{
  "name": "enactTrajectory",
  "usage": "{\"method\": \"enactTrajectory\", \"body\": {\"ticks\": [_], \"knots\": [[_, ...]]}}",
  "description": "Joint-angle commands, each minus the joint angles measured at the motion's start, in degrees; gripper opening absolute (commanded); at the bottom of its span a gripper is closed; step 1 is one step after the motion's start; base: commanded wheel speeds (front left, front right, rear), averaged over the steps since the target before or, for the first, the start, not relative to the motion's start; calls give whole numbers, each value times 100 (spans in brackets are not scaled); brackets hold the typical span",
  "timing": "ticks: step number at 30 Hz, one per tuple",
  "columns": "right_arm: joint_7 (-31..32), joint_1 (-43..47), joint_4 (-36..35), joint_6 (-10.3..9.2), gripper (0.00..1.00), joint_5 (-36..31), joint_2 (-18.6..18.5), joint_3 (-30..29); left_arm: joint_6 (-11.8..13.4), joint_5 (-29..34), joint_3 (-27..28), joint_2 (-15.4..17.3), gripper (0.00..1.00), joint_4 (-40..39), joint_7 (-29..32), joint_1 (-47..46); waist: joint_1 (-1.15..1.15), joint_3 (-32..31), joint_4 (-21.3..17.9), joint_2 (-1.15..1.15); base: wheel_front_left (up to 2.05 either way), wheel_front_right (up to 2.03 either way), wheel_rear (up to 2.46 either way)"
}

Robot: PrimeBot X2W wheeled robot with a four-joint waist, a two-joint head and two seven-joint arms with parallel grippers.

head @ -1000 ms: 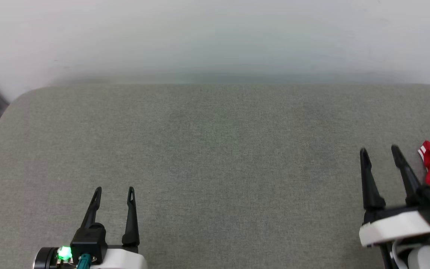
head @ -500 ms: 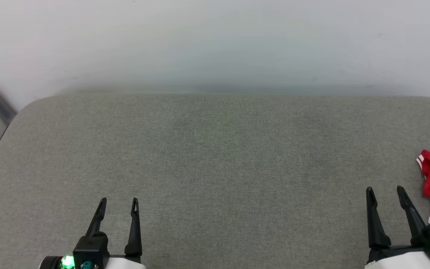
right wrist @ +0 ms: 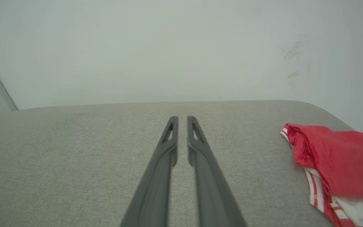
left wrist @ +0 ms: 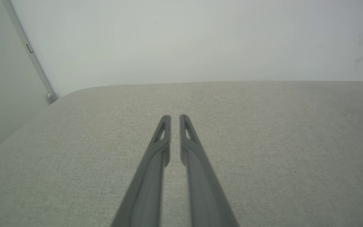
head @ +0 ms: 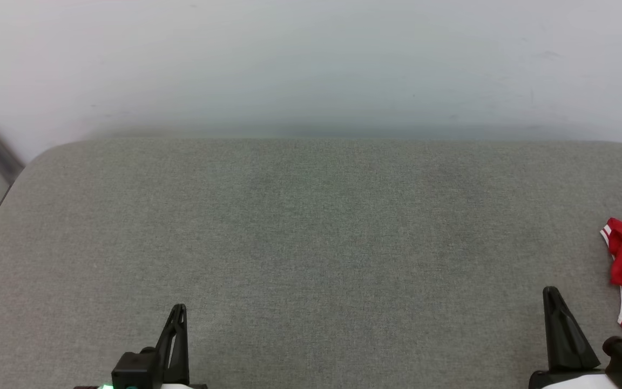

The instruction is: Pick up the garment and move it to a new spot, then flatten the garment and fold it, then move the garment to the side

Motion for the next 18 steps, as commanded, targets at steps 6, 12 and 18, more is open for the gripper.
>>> {"method": "enactTrajectory", "body": {"ticks": [6, 12, 18], "knots": [[187, -131, 49, 0, 0, 829, -10, 3, -95, -853, 93, 3, 0, 33, 189, -158, 0, 4, -18, 0, 0, 0, 0], [420, -294, 178, 0, 0, 1813, -24, -1, -207, -1870, 207, -4, 0, 132, 434, -309, 0, 10, -42, 0, 0, 0, 0], [563, -392, 256, -1, 0, 2410, -30, -4, -277, -2492, 279, -8, 0, 193, 583, -398, 0, 14, -59, 0, 0, 0, 0]]}}
